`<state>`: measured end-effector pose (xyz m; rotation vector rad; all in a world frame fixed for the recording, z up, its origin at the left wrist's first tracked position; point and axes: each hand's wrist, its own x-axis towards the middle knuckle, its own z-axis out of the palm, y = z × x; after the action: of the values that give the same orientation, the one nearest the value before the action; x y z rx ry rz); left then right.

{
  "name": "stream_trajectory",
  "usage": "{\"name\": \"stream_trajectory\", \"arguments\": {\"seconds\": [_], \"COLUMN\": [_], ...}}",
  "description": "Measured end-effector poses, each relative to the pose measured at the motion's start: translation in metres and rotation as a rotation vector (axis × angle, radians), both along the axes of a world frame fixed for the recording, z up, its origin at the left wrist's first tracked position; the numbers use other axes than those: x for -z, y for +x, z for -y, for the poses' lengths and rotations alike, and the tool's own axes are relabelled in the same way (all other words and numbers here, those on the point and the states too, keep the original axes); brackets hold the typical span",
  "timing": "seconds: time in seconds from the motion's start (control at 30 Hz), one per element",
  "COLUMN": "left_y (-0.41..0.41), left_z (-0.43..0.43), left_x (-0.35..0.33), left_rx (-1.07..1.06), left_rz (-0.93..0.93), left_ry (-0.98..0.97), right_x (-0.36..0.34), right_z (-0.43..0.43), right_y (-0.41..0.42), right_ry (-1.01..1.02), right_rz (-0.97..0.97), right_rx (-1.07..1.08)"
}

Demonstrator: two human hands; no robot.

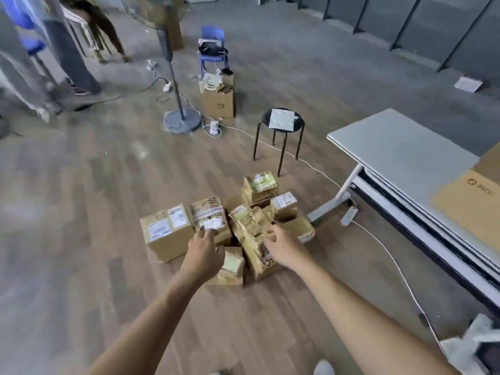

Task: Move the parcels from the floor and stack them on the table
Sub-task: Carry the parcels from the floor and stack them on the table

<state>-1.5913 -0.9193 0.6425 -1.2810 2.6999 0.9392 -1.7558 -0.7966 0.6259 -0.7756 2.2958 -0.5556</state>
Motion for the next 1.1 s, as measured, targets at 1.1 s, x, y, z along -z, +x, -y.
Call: {"name": "stream_trajectory", "arguments": {"seconds": [1.1], "left_y": [0.052], "left_z": [0.476], "left_x": [0.364], "left_rx": [-0.461], "left_rz": [0.249], "left_ry": [0.475], "right_x": [0.351], "right_z": [0.453], "right_y": [0.007], "right_ry": [0.257], "right_rz": [0.219], "right_rx": [0.041]}}
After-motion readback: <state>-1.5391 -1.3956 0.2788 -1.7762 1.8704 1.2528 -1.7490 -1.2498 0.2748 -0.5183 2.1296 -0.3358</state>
